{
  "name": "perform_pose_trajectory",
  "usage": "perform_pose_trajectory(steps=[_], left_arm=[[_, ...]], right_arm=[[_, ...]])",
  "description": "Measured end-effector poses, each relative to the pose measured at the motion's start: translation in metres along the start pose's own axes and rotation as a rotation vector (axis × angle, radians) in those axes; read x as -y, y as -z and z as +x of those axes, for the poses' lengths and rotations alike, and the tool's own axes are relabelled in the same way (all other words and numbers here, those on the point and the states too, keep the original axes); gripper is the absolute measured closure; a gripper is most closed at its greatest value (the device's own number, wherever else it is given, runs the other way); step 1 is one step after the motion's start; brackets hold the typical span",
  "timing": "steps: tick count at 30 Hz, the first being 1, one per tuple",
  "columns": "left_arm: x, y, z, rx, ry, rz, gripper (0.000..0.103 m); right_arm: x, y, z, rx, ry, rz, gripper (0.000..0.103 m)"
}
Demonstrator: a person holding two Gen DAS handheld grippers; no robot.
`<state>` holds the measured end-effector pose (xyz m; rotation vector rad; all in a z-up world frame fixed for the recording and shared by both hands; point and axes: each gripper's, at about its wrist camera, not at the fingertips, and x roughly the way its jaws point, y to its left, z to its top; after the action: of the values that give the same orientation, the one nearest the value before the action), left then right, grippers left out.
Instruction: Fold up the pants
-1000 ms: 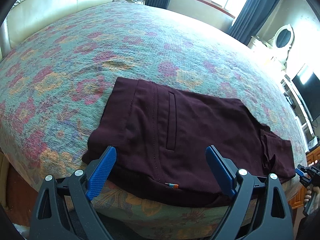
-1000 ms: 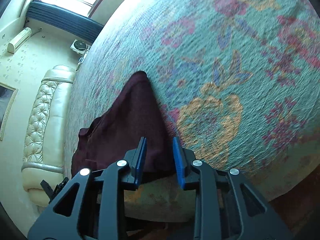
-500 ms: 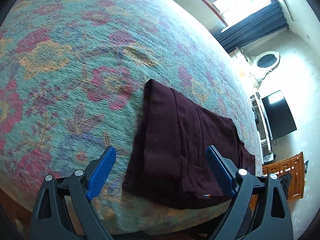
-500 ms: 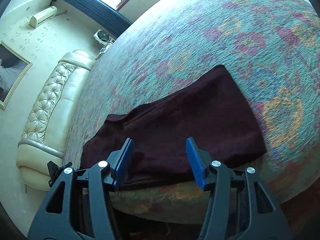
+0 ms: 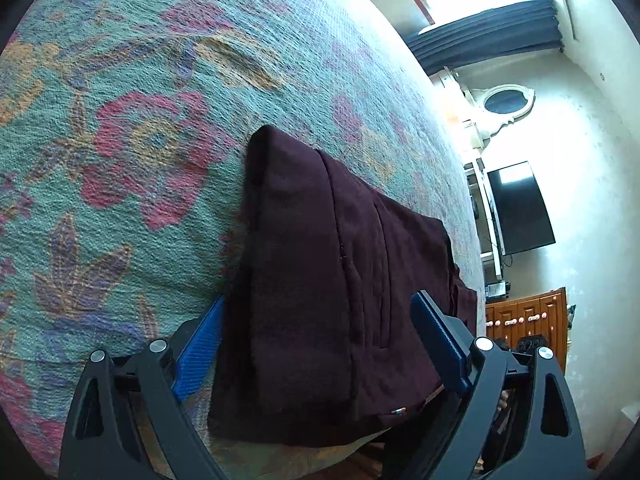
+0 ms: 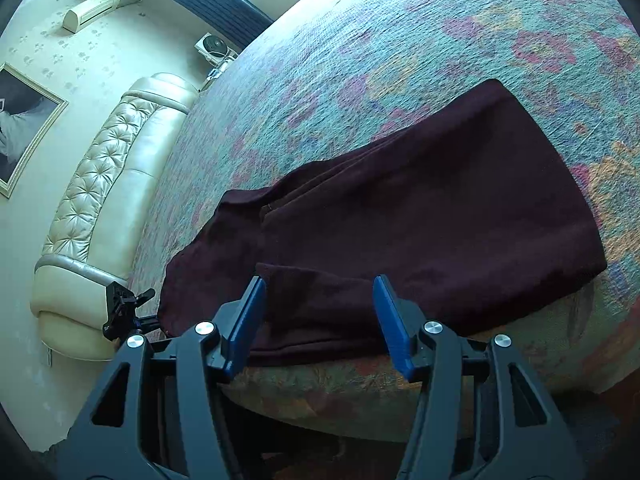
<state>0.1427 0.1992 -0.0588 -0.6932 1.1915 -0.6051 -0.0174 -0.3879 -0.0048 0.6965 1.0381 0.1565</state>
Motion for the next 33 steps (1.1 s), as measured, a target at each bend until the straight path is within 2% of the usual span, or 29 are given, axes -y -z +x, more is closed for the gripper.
perform_pose_trajectory(steps=[3,5,11,12,13,14,16,20,22,27,33], left_arm=[[-0.012,-0.006,-0.006,0.019,0.068,-0.061,0.015],[-0.012,-0.007,-0.006,0.009,0.085,-0.050,0.015],[0.016,-0.012,0.013,-0.022,-0.037,0.022,0.017],[0.019,-0.014,0.016,-0.027,-0.044,0.021,0.029],[0.018,-0.013,0.018,-0.036,-0.062,0.005,0.053],[0.013,-0.013,0.018,-0.046,-0.075,-0.022,0.061],[0.008,-0.013,0.018,-0.050,-0.050,-0.049,0.066],[0.023,-0.013,0.013,-0.036,-0.054,-0.040,0.077],[0.041,-0.014,0.009,-0.022,-0.042,-0.026,0.081],[0.108,-0.013,0.001,-0.001,-0.021,0.087,0.084],[0.195,0.003,0.021,-0.017,-0.044,0.231,0.085]], right_arm=[[-0.004,0.002,0.003,-0.009,-0.006,-0.004,0.047],[-0.006,0.003,0.004,-0.011,-0.009,-0.007,0.047],[-0.009,0.006,0.014,-0.031,-0.024,0.001,0.045],[-0.011,0.008,0.016,-0.037,-0.025,-0.001,0.045],[-0.012,0.008,0.018,-0.044,-0.027,-0.003,0.045],[-0.013,0.009,0.020,-0.050,-0.028,-0.006,0.045],[-0.014,0.011,0.023,-0.060,-0.028,-0.007,0.045],[-0.013,0.013,0.026,-0.066,-0.024,0.004,0.045],[-0.014,0.013,0.024,-0.058,-0.026,0.004,0.045],[-0.017,0.010,0.017,-0.040,-0.031,-0.001,0.044],[-0.018,0.012,0.017,-0.045,-0.027,0.008,0.044]])
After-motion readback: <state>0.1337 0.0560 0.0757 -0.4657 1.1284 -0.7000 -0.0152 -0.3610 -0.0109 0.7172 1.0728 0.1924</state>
